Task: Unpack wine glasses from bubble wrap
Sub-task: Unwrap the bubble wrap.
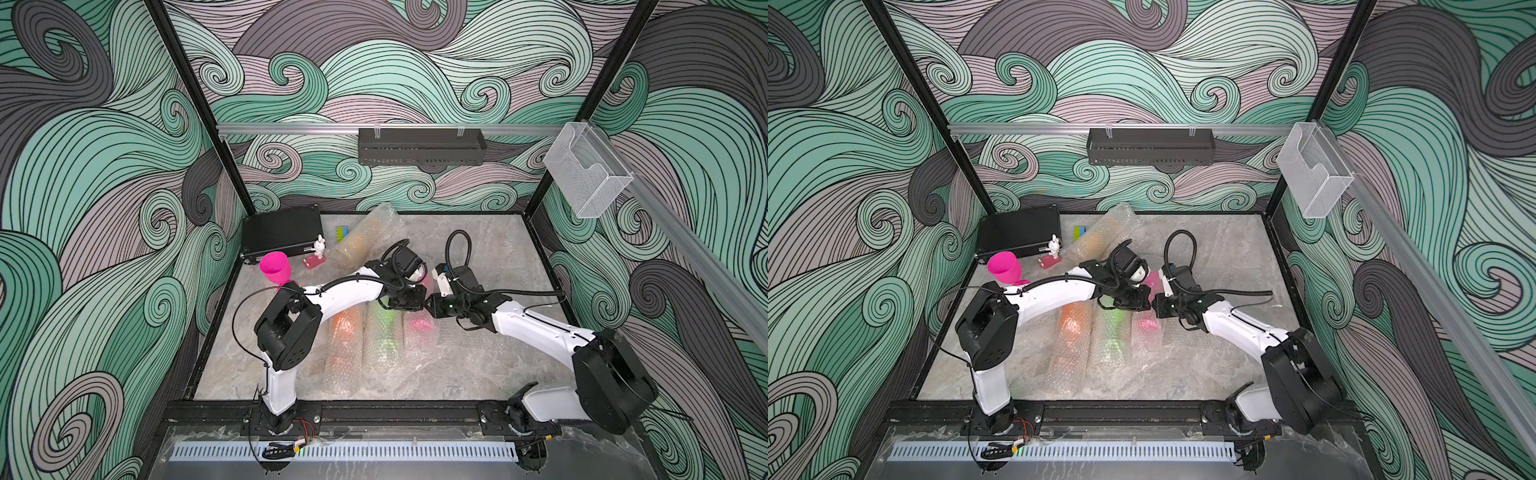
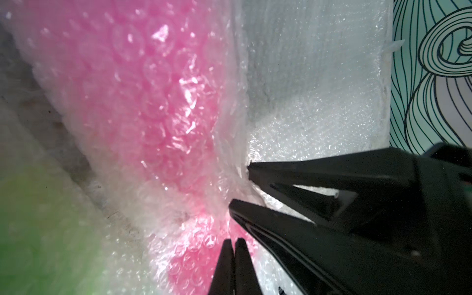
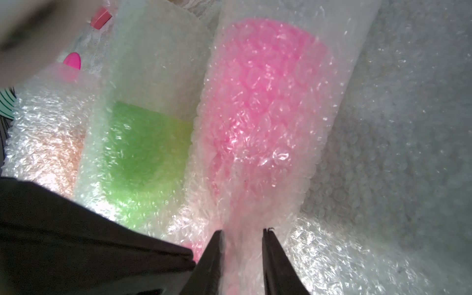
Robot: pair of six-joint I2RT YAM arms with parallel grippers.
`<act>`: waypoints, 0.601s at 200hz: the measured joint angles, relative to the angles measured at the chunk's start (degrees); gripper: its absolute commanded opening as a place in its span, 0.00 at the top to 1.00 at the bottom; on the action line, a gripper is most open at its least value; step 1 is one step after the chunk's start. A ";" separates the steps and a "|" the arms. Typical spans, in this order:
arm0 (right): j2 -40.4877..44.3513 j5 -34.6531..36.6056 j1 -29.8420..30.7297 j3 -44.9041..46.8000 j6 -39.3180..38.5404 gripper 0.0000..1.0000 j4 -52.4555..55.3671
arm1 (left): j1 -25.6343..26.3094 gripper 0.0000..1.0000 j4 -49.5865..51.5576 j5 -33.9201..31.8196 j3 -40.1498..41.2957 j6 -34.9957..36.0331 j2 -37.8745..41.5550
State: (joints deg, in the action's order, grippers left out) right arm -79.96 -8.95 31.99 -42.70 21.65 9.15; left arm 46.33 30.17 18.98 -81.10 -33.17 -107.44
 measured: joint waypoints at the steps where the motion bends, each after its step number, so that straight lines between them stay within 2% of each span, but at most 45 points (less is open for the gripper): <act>1: 0.00 0.00 0.00 0.00 0.02 0.78 0.07 | 0.00 1.00 0.00 -0.02 0.00 0.02 0.02; 23: 0.00 0.76 0.00 0.02 -0.20 0.87 0.46 | -0.02 1.00 0.37 -0.63 0.00 0.59 0.44; 48: 0.22 1.05 -0.02 0.09 -0.39 0.90 0.55 | -0.09 1.00 1.18 -1.36 0.00 1.07 1.22; 67: 0.76 0.90 0.00 0.55 -0.39 0.90 0.33 | -0.39 0.80 1.90 -1.86 0.07 1.86 1.60; 77: 1.22 0.68 -0.02 1.14 -0.39 0.90 -0.07 | -0.57 0.72 2.03 -2.01 0.31 1.99 1.68; 93: 1.62 -0.11 -0.13 2.01 -0.35 0.90 -0.59 | -0.98 0.66 2.27 -2.16 1.14 2.47 1.68; 120: 1.64 -1.77 -0.59 3.04 -0.04 0.90 -1.99 | -1.99 0.63 3.39 -2.27 1.79 2.71 1.36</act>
State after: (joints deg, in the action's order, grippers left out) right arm -78.32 -10.72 31.40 -39.66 21.61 7.16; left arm 44.34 33.56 16.71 -79.31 -30.46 -106.08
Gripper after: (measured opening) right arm 0.102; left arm 0.358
